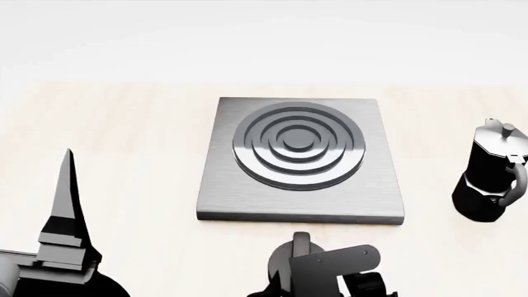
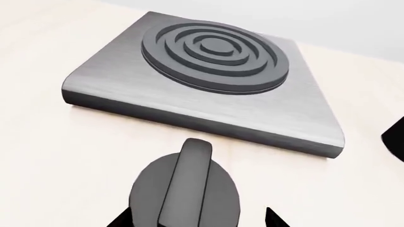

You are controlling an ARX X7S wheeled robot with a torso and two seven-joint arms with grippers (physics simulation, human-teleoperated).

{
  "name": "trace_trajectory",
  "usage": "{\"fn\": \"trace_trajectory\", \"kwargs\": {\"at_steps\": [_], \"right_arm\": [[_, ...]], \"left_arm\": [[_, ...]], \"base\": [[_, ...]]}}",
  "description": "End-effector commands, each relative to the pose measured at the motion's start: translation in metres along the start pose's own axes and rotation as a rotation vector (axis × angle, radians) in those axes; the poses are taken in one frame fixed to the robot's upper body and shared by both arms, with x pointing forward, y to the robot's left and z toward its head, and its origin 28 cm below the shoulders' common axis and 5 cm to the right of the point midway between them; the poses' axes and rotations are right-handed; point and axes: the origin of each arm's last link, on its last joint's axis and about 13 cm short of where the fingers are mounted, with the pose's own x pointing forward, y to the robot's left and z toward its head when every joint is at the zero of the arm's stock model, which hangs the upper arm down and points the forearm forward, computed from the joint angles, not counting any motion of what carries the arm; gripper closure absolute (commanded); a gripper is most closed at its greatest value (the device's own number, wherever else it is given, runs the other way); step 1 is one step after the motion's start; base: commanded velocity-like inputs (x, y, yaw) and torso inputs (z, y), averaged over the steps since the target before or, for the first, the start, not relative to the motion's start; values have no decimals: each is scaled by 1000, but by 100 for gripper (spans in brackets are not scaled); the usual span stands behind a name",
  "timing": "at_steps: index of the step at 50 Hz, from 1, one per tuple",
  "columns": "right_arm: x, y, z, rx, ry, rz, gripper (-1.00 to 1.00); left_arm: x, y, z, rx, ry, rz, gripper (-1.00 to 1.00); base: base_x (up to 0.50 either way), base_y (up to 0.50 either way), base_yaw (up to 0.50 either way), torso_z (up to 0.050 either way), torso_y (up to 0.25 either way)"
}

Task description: Turn on the stove.

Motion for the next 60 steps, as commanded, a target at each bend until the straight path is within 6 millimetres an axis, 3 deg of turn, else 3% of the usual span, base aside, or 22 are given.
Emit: {"fn": "trace_trajectory", "kwargs": {"at_steps": [1, 60], "right_arm": [[3, 0, -4, 2, 19, -1, -100], [19, -5, -21, -16, 36, -54, -100]], "left_arm": [[0, 0, 0, 1, 0, -1, -100], [0, -2, -2, 6, 5, -7, -100]], "base": [[0, 0, 0, 0, 0], [0, 0, 0, 0, 0]]}}
